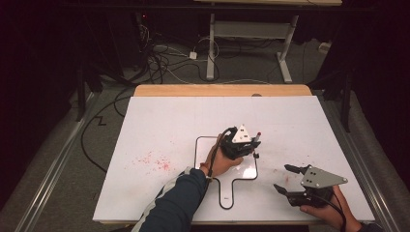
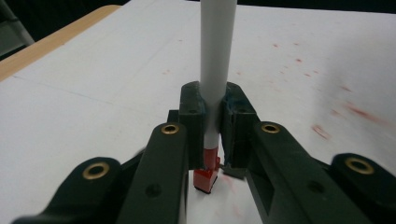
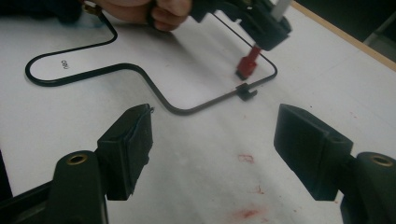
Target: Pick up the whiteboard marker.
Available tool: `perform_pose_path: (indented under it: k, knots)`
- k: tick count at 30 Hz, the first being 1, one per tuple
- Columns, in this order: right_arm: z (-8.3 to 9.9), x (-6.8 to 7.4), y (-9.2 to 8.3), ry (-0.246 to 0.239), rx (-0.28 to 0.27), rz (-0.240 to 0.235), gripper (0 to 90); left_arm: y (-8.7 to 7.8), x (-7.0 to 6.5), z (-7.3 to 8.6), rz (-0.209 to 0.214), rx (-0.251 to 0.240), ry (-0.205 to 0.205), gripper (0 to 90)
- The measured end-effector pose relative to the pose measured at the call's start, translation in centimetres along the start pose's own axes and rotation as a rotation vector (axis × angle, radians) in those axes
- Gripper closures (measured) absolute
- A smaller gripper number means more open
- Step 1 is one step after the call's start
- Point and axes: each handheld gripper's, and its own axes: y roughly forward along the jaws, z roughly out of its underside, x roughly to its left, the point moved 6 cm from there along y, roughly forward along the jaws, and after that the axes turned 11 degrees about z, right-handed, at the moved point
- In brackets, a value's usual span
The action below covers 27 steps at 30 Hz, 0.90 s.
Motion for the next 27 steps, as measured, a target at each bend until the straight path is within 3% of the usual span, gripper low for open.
perform_pose_path:
  k: [4, 7, 11, 12, 13, 16, 19, 24, 27]
  knots:
    - [0.1, -0.1, -0.1, 0.002, 0.0, 0.002, 29.0, 0.3, 0.0, -0.1, 0.008, -0.008, -0.023, 78.8]
    - [0.1, -0.3, -0.3, 0.006, -0.007, 0.005, 29.1, -0.3, -0.6, 0.3, 0.033, -0.002, -0.027, 78.8]
    - [0.0, -0.3, -0.5, 0.003, -0.008, 0.01, 29.1, -1.5, -1.5, 1.1, 0.028, -0.011, -0.036, 78.6]
    - [-0.1, -0.2, -0.5, 0.006, -0.005, 0.01, 29.1, -2.0, -1.9, 1.6, 0.063, -0.017, -0.049, 78.6]
    - [-0.1, -0.2, -0.5, 0.006, -0.005, 0.01, 29.1, -2.0, -1.9, 1.6, 0.063, -0.017, -0.049, 78.6]
    - [-0.2, -0.1, -0.4, -0.002, -0.006, 0.008, 29.0, -2.4, -2.7, 2.1, 0.054, 0.004, -0.012, 78.6]
    - [-0.3, -0.1, -0.3, 0.005, -0.007, 0.007, 29.1, -2.7, -2.8, 2.3, 0.053, 0.043, 0.005, 78.6]
    - [-0.3, -0.1, -0.1, 0.0, -0.004, 0.0, 29.0, -3.1, -1.9, 1.5, 0.009, 0.082, -0.005, 78.6]
    - [-0.1, -0.1, 0.0, -0.001, 0.005, -0.001, 29.1, -2.9, -1.1, 0.9, 0.013, 0.131, -0.017, 78.6]
